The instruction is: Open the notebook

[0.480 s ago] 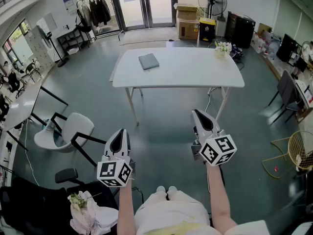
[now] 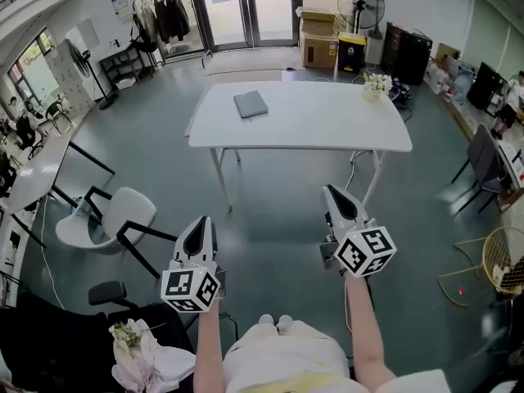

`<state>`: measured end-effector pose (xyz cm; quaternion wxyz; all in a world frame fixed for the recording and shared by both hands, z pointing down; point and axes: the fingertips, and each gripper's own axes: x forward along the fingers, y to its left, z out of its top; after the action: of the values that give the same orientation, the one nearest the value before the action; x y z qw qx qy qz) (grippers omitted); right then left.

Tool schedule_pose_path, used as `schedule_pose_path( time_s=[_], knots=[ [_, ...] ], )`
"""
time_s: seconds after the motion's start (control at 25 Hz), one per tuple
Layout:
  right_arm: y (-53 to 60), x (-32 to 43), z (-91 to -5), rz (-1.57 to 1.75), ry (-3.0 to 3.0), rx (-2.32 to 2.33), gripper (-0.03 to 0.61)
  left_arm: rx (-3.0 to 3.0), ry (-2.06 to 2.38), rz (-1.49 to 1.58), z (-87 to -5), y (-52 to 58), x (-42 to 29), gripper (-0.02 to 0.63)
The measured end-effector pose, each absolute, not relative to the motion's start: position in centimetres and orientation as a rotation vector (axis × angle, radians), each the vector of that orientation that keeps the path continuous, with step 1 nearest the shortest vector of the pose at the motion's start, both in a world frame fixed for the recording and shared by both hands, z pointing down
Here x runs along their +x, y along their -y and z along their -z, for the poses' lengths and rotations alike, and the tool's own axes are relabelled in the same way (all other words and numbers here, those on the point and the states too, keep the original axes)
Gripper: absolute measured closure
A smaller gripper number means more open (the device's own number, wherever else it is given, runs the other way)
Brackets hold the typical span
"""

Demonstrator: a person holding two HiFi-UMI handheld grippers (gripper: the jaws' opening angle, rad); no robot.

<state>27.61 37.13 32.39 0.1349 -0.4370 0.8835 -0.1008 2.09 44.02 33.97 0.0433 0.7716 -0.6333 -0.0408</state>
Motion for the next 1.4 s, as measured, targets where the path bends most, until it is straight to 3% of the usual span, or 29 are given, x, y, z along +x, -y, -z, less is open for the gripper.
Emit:
schedule_pose_path(
  time_s=[0.68,1.4],
  knots=[
    [-30.2,24.1,-35.2,0.350,-2.650,-1.293,0.523,2.278,1.927,0.121,-36.2,-39.0,0.2,0.614],
    [-12.8,17.8,-37.5,0.365,-2.615,-1.423,0.474,2.327,1.809,0.133,-37.7,-19.3,-6.8,0.614]
  ],
)
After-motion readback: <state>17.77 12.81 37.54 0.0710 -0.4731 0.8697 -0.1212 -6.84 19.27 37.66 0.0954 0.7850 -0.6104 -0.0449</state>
